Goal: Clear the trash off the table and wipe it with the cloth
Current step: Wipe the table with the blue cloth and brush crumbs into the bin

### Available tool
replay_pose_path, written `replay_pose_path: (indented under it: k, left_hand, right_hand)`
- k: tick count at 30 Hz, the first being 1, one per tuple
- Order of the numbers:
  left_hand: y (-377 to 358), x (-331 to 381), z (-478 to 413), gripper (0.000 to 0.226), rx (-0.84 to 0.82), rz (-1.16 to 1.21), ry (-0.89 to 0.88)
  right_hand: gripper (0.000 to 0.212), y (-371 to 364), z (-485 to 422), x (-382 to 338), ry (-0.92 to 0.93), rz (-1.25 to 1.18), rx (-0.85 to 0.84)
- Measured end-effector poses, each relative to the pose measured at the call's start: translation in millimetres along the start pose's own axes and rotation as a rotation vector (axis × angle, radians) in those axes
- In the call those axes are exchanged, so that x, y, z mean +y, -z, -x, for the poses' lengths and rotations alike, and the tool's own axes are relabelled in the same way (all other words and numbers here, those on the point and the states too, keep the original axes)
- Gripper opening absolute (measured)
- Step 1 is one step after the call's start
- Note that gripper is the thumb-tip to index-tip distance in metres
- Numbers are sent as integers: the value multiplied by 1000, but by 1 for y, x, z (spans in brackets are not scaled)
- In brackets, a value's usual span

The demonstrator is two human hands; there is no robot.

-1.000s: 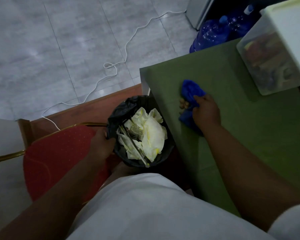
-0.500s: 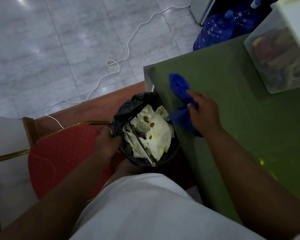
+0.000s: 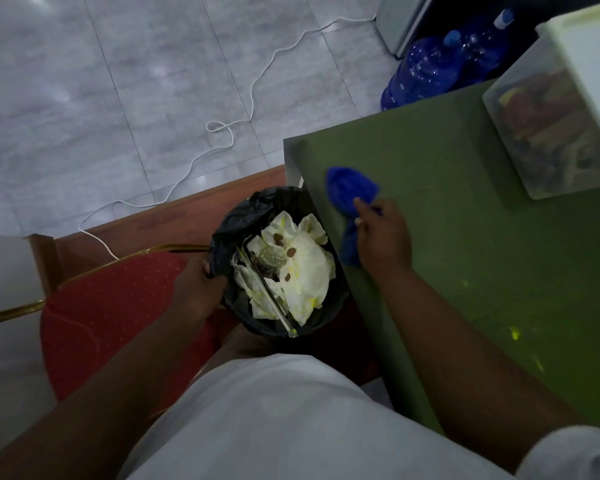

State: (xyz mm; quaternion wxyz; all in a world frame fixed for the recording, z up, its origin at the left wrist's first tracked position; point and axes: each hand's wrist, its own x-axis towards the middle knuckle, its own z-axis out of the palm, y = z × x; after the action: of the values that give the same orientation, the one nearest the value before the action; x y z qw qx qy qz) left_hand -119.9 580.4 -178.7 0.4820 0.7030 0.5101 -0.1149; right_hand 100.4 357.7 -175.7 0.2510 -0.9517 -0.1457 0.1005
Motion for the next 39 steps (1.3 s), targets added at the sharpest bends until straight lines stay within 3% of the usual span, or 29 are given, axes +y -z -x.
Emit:
replay_pose_path:
  k: [4, 7, 10, 14, 18, 21, 24, 27, 30, 34, 39]
  left_hand:
    - [2, -1, -6, 20, -6, 13, 9]
    - [7, 0, -12, 16, 0, 9, -9]
    - [12, 5, -16, 14, 28, 2, -9]
    - [17, 13, -20, 16, 57, -19, -1]
    - [22, 16, -30, 13, 69, 3, 6]
    - [25, 19, -33, 12, 67, -2, -6]
    - [25, 20, -36, 11, 67, -5, -1]
    - [25, 22, -38, 16, 66, 19, 14]
    - [25, 22, -41, 20, 59, 10, 15]
    - [28, 19, -45, 17, 44, 1, 15]
    - [25, 21, -36, 21, 44, 17, 14]
  right_hand:
    - [28, -11, 20, -26, 311, -78, -91]
    - [33, 22, -20, -17, 302, -108, 22]
    - [35, 62, -79, 12, 143, 19, 100]
    - [54, 74, -123, 48, -169, 413, -69]
    - [61, 48, -118, 34, -250, 494, -4]
    - [48, 27, -103, 17, -182, 402, 118]
    - [37, -1, -85, -7, -111, 199, 130]
    - [22, -28, -56, -47, 126, 102, 44]
    - [30, -42, -26, -72, 377, 124, -91]
    - [24, -6, -62, -55, 190, -61, 41]
    - [42, 63, -148, 11, -226, 15, 234]
